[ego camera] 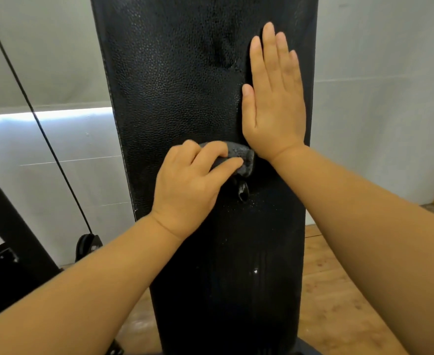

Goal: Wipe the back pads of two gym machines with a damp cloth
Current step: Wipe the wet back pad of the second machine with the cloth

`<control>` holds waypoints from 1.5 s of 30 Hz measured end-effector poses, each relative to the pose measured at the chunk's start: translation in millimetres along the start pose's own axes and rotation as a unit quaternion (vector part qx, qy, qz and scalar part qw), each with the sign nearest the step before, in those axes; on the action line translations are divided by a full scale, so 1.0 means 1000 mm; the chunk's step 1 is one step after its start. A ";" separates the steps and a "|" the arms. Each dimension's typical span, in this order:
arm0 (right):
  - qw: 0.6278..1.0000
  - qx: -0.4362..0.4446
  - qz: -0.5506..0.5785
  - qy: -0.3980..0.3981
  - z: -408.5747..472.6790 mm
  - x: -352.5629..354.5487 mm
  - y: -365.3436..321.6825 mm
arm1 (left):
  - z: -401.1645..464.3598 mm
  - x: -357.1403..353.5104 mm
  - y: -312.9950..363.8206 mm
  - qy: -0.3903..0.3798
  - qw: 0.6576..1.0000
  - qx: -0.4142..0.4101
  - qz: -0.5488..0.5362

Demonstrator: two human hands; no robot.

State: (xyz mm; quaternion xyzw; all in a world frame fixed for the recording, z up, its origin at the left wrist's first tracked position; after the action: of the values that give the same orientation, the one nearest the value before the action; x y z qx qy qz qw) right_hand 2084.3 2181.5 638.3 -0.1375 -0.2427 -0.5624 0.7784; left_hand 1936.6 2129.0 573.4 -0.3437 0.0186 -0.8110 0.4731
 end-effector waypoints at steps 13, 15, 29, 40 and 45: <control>1.000 -0.006 0.003 -0.025 0.000 0.002 0.000 | -0.020 -0.006 0.015 -0.026 1.000 -0.004 -0.011; 0.999 -0.004 0.022 -0.033 -0.001 0.004 -0.001 | -0.020 -0.005 0.015 -0.010 1.000 0.004 -0.024; 0.973 0.172 0.080 -0.128 -0.115 0.001 -0.028 | -0.030 -0.006 0.004 -0.035 0.990 0.016 -0.138; 0.994 0.104 0.024 -0.022 -0.113 -0.003 -0.049 | 0.000 0.020 -0.044 -0.113 0.989 0.079 0.045; 0.991 0.131 0.016 -0.013 -0.115 -0.005 -0.054 | 0.000 0.010 -0.051 -0.124 0.984 0.095 0.089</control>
State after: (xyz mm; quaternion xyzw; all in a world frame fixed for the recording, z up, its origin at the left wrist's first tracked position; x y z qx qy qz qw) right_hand 2057.6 2111.4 535.4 -0.0456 -0.3216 -0.5112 0.7957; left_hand 1895.2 2149.6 597.0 -0.3920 -0.0863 -0.7149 0.5726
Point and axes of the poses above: each hand's wrist, its own z-axis towards the middle knuckle, its own x-axis out of the back of the hand, y = z × x, the point moved 2 cm from there along z, towards the middle knuckle, and after that the axes turned 15 degrees about -y, right-handed, at the moved point
